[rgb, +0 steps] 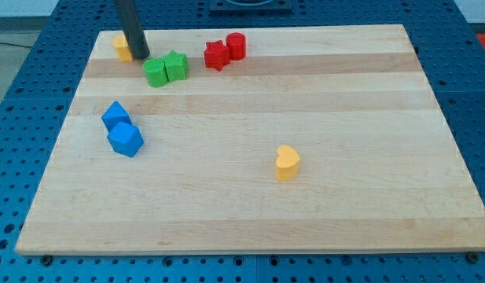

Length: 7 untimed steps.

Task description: Bring the red blocks at the right side of the green blocks

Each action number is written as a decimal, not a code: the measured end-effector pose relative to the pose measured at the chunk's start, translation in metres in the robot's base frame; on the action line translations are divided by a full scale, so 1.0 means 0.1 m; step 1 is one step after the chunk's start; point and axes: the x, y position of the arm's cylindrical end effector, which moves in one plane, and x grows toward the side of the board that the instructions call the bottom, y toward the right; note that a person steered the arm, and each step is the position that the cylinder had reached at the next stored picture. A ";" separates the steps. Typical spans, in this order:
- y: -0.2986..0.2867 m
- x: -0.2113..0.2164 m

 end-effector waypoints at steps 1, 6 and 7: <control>0.02 -0.01; 1.27 0.11; 1.49 -0.33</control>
